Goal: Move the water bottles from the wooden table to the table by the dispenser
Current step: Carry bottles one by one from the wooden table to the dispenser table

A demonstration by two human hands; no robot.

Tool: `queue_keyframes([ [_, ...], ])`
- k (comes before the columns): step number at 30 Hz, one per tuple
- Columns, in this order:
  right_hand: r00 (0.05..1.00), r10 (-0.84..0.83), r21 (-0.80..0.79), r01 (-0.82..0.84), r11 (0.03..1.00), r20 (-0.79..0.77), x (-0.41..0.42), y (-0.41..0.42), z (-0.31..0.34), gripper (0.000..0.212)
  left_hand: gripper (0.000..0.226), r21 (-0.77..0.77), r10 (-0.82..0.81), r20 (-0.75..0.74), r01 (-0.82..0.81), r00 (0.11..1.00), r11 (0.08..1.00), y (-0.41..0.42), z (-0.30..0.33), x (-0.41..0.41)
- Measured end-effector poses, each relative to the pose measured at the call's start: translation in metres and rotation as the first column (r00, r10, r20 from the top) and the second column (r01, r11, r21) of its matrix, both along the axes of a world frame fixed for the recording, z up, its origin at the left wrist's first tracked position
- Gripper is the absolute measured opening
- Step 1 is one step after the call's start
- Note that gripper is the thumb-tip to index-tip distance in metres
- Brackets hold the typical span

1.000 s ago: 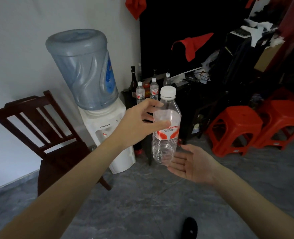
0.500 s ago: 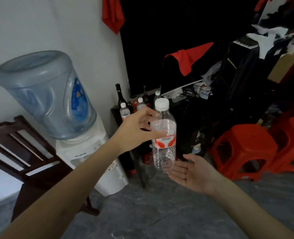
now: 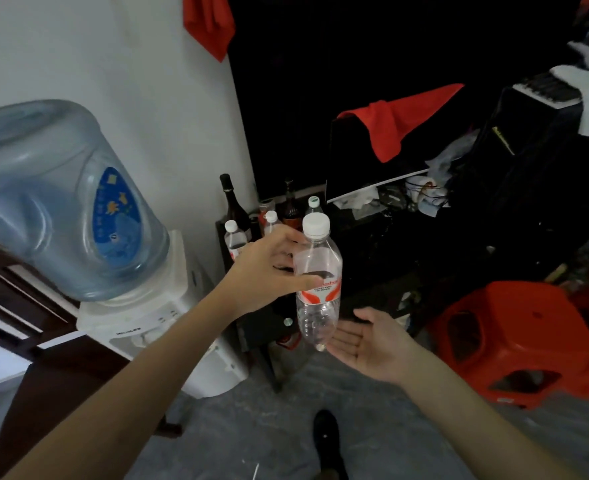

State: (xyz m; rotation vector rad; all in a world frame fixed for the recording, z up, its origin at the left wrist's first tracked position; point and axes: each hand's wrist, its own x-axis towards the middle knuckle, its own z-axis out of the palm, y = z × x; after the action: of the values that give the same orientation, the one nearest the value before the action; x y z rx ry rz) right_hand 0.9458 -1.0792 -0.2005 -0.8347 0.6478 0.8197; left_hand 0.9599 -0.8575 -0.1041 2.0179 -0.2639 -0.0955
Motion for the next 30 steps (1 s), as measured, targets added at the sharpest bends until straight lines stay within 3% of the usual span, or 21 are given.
queue_keyframes([
  [7,0.999,-0.014,-0.044,0.013,0.999,-0.035,0.101,0.004,-0.014,0.046,0.055,-0.086,0.005,-0.034,-0.008,0.999,0.996,-0.006,-0.019,0.088],
  [16,0.992,-0.052,-0.124,0.037,0.992,-0.119,0.222,-0.027,-0.038,0.044,0.060,-0.015,-0.019,-0.042,0.019,0.999,1.000,-0.023,-0.059,0.211],
  [30,0.952,0.136,-0.169,-0.186,0.968,-0.273,0.295,-0.010,-0.128,0.048,0.067,0.124,0.122,-0.177,-0.101,0.977,0.987,-0.028,-0.149,0.235],
])
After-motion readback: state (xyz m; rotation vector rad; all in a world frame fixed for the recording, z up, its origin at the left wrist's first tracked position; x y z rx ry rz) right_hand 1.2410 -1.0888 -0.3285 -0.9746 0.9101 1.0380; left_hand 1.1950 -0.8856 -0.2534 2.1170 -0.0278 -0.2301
